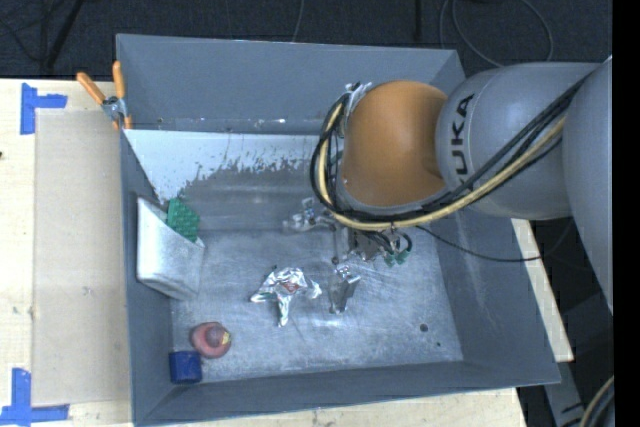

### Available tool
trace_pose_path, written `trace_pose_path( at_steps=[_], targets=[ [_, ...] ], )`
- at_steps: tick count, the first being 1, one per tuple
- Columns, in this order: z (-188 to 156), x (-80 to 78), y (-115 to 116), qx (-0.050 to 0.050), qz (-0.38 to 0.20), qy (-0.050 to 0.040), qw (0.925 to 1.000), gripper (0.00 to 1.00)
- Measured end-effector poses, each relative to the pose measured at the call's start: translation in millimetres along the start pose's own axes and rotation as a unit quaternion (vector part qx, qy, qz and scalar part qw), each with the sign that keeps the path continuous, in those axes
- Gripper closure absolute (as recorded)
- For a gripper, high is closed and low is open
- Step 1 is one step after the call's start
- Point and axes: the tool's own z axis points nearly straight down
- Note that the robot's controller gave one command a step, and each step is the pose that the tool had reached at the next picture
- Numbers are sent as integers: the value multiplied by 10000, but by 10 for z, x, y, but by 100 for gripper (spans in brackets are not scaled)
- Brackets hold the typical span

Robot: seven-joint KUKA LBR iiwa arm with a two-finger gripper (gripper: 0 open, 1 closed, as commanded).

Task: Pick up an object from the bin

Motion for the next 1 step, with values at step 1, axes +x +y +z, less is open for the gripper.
trace_pose_path(
  at_steps=[1],
  targets=[
    [539,33,263,9,835,-32,9965,0]
  ],
)
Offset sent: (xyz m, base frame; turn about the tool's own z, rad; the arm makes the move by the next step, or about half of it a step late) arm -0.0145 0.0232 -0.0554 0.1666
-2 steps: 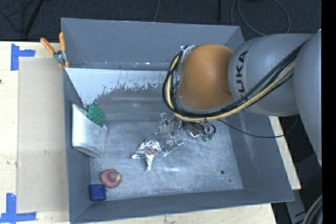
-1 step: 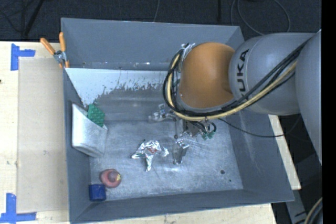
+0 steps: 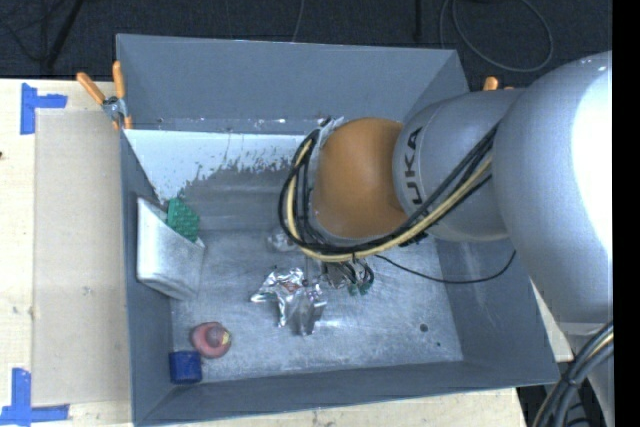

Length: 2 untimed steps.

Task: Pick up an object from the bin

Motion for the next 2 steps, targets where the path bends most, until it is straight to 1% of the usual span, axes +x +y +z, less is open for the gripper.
trace_pose_path(
  at_steps=[1,2],
  targets=[
    [-43,-29,6,-7,-2,-34,10000,100],
    [-1204,-104,117,-3,-61,-18,10000,100]
  ],
)
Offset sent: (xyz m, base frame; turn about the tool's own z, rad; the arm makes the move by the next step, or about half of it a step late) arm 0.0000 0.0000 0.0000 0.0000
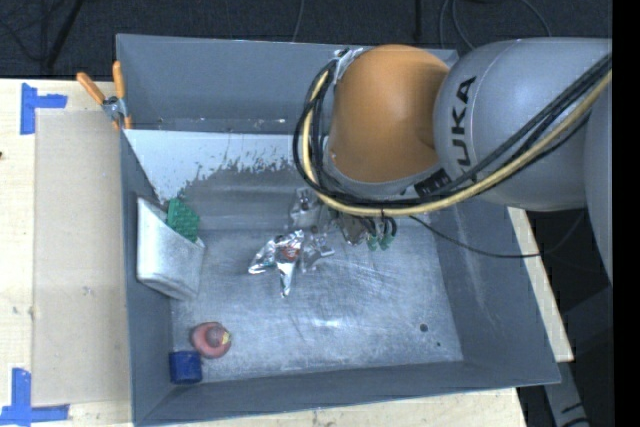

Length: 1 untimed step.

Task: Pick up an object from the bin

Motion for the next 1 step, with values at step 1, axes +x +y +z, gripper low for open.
trace_pose_path(
  at_steps=[1],
  targets=[
    [-635,-272,168,-5,-1973,3,9803,100]
  ],
)
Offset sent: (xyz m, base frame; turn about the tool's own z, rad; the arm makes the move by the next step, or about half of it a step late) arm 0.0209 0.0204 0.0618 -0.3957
